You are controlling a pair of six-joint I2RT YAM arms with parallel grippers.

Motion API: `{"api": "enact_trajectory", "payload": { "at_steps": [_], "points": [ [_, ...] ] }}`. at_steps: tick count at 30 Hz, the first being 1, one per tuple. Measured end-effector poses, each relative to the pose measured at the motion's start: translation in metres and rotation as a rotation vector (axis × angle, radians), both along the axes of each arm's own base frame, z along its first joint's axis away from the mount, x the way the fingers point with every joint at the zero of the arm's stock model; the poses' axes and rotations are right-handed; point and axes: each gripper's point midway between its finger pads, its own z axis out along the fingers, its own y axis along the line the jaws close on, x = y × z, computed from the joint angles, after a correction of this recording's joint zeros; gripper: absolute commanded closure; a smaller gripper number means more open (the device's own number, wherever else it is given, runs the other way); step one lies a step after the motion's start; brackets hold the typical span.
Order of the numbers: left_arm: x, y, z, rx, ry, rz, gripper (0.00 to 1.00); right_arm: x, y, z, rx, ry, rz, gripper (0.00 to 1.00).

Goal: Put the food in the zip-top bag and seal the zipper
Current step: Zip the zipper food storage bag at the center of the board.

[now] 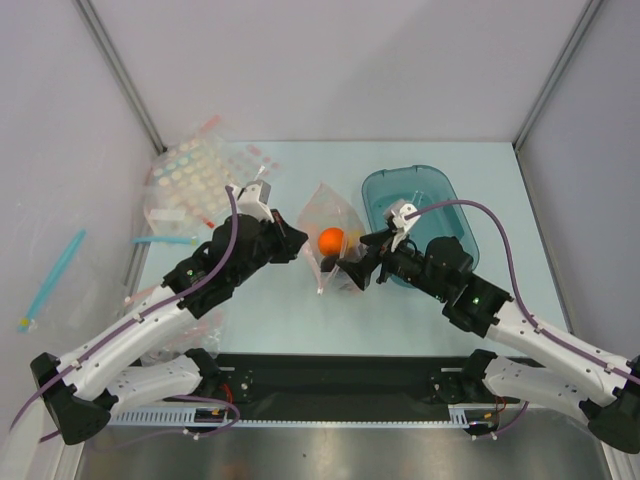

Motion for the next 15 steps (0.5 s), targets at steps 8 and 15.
{"api": "enact_trajectory", "payload": {
  "at_steps": [8, 15],
  "points": [
    [0.0011, 0.0007, 0.0009, 0.002, -0.007, 0.005, 1.0, 0.0004, -0.0059, 0.0024, 0.016, -0.015, -0.024, 0.15],
    [0.0002, -0.0021, 0.0024, 0.001, -0.018, -0.016, 0.99, 0.0078, -0.0084, 0.0062, 0.075, -0.016, -0.075, 0.11]
  ]
}}
